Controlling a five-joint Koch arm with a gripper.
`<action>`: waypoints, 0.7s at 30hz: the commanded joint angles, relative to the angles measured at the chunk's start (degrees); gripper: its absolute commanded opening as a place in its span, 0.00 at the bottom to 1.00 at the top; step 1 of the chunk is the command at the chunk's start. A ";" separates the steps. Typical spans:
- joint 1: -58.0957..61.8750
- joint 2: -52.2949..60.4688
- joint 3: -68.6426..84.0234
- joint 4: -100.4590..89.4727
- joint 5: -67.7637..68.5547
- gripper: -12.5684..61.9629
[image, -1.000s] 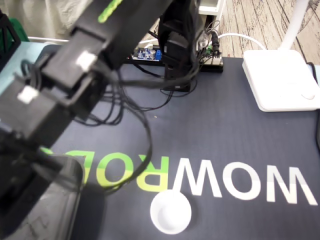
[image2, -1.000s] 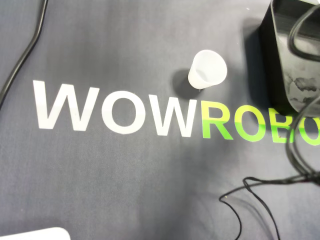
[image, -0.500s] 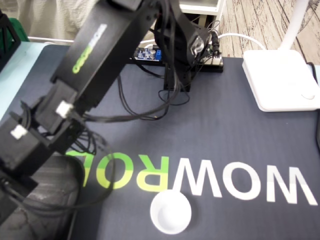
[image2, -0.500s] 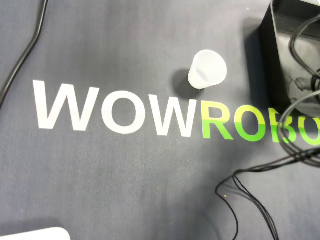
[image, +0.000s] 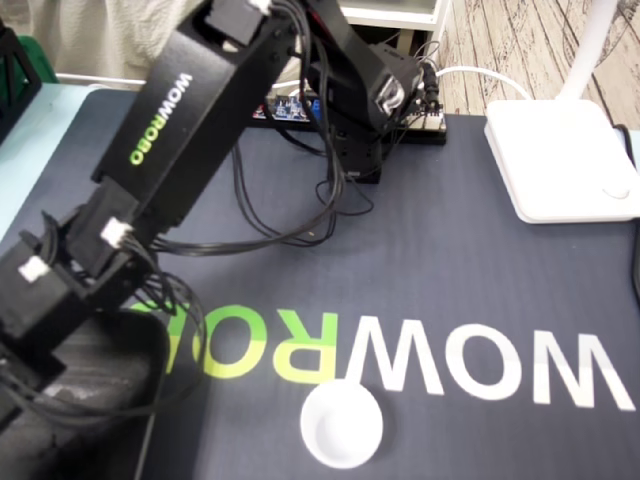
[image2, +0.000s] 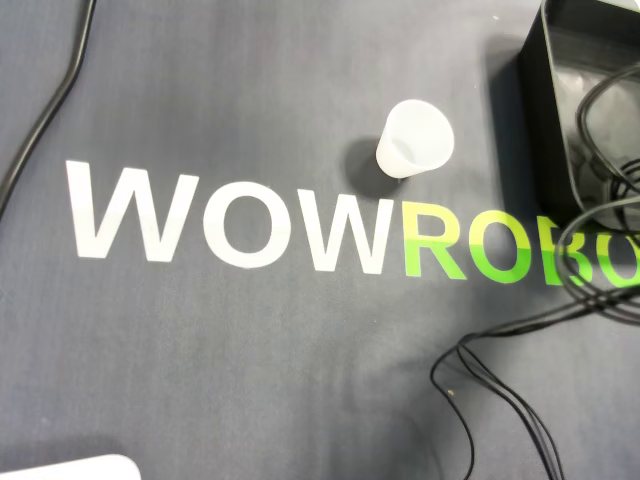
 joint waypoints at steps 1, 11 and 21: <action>-0.09 2.46 -4.92 -5.01 -6.59 0.21; -3.78 8.96 -5.01 -5.19 -45.35 0.21; -5.45 18.81 3.69 -5.45 -81.39 0.21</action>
